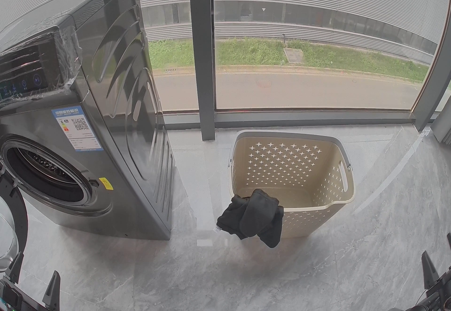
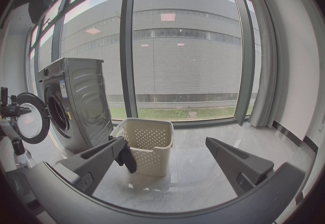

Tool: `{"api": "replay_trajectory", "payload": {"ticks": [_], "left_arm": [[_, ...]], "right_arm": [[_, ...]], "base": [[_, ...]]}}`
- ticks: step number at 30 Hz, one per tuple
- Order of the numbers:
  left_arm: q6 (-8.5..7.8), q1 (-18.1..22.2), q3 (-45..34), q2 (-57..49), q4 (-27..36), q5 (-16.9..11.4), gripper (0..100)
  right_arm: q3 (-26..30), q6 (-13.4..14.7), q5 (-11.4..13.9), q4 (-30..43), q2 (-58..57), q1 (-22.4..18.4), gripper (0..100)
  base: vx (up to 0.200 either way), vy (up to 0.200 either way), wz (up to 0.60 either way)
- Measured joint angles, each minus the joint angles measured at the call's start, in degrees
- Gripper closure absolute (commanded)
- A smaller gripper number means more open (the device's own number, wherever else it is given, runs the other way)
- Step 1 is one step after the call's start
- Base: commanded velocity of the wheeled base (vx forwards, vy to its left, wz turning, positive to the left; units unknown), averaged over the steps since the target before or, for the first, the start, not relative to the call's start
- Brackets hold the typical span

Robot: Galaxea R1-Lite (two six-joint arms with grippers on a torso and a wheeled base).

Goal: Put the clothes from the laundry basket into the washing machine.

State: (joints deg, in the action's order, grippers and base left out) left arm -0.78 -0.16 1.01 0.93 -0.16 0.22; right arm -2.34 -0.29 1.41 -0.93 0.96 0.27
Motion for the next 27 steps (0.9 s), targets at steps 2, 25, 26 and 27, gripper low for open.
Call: {"api": "replay_trajectory", "payload": {"ticks": [2,25,26,27], "left_arm": [[0.00,0.0,0.0,0.0,0.0,0.0,0],[0.18,0.0,0.0,0.0,0.0,-0.1,0],[0.21,0.0,0.0,0.0,0.0,-0.1,0],[0.24,0.0,0.0,0.0,0.0,-0.1,0]], "right_arm": [[-2.8,0.3,0.9,0.9,0.7,0.4,0],[-7.4,13.9,13.3,-27.0,53.4,18.2,0],[-7.4,14.0,13.4,-28.7,55.9,18.7,0],[-7.2,14.3,13.4,-30.4,59.0,19.3,0]], "base": [[0.000,0.000,0.00],[0.000,0.000,0.00],[0.000,0.000,0.00],[0.000,0.000,0.00]]}}
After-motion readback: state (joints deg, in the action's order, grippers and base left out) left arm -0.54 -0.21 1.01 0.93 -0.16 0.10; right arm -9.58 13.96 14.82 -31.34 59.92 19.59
